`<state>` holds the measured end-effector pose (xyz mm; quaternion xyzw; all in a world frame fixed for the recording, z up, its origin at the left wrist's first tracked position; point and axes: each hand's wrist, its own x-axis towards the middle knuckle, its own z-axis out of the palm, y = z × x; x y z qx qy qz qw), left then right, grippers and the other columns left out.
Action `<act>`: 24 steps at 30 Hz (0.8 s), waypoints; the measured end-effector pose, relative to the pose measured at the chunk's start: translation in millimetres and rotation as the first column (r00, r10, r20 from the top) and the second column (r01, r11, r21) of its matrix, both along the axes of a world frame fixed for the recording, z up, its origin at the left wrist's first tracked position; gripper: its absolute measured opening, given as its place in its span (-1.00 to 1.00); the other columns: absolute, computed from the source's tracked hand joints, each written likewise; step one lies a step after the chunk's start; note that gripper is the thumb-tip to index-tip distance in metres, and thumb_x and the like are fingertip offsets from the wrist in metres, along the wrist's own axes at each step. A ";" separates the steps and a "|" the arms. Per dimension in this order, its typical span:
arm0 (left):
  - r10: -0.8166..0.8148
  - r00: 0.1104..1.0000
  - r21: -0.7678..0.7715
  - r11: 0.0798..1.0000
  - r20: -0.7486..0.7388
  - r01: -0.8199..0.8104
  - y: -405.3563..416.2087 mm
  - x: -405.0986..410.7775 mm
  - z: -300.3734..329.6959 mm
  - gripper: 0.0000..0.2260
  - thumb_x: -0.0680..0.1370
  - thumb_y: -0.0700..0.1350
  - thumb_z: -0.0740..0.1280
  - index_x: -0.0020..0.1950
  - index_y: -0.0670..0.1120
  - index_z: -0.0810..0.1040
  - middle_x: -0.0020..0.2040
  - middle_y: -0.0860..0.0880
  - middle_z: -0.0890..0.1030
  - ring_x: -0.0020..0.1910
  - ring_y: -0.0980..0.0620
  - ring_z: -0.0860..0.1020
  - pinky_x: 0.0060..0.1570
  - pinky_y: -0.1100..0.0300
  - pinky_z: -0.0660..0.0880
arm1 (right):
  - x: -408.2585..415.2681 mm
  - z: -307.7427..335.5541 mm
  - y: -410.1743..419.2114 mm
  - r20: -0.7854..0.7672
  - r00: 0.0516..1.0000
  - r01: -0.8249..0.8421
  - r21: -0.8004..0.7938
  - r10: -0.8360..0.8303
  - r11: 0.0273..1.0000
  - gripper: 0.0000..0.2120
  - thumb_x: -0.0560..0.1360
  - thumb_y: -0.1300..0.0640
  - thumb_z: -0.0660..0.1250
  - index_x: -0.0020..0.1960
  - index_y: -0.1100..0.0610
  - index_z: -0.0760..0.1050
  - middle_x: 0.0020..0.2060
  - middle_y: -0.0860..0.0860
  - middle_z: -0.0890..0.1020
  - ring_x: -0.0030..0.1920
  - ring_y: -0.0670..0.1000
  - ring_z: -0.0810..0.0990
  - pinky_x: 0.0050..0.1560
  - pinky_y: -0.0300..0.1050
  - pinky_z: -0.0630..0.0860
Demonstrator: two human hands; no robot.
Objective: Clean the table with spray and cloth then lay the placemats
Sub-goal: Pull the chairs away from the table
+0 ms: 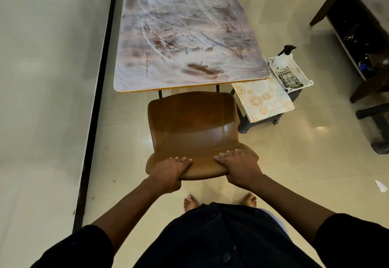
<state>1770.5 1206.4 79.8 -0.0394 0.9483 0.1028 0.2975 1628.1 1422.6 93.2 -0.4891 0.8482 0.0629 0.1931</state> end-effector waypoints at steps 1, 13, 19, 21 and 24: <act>-0.004 1.000 0.002 1.000 0.007 0.004 0.0 -0.5 0.9 -0.29 0.65 -0.19 0.32 0.75 0.06 0.12 0.72 -0.03 0.26 0.66 -0.09 0.31 0.56 0.00 0.36 | 0.3 -0.6 0.2 -0.001 1.000 0.005 -0.005 -0.005 1.000 -0.51 0.49 0.12 0.34 0.42 -0.04 0.49 0.28 -0.06 0.64 0.28 0.03 0.59 0.36 0.04 0.46; 0.001 1.000 -0.012 1.000 0.014 0.000 -7.4 6.3 4.7 -0.29 0.66 -0.26 0.31 0.75 0.05 0.12 0.73 -0.03 0.23 0.67 -0.10 0.28 0.57 0.00 0.33 | 11.9 -2.3 -5.4 0.051 0.997 0.053 -0.057 -0.050 0.997 -0.45 0.52 0.13 0.34 0.51 -0.09 0.44 0.41 -0.04 0.57 0.40 0.06 0.53 0.47 0.06 0.38; 0.028 0.997 0.025 0.999 0.070 -0.030 -10.1 4.2 9.4 -0.28 0.65 -0.24 0.35 0.75 0.04 0.13 0.70 -0.05 0.29 0.63 -0.12 0.33 0.56 0.00 0.36 | 8.1 2.9 -6.5 0.072 0.997 0.035 -0.067 -0.030 0.997 -0.47 0.49 0.05 0.40 0.45 -0.11 0.49 0.28 -0.07 0.65 0.26 0.02 0.62 0.33 0.05 0.50; 0.042 0.995 0.050 0.998 0.089 -0.046 -11.3 2.2 11.9 -0.29 0.65 -0.19 0.38 0.75 0.05 0.15 0.68 -0.04 0.34 0.60 -0.11 0.37 0.51 0.03 0.38 | 6.9 5.3 -6.2 0.106 0.994 0.027 -0.052 -0.021 0.998 -0.50 0.50 -0.01 0.40 0.44 -0.11 0.48 0.28 -0.08 0.64 0.27 0.02 0.60 0.33 0.05 0.48; 0.031 0.990 0.082 0.996 0.141 -0.043 -12.5 -2.1 14.8 -0.26 0.63 -0.08 0.44 0.74 0.06 0.17 0.66 -0.02 0.37 0.57 -0.11 0.41 0.46 0.04 0.40 | 4.3 9.2 -1.6 0.193 0.981 0.039 -0.059 -0.027 0.998 -0.48 0.52 -0.08 0.42 0.46 -0.10 0.46 0.31 -0.08 0.62 0.29 0.01 0.57 0.32 0.04 0.46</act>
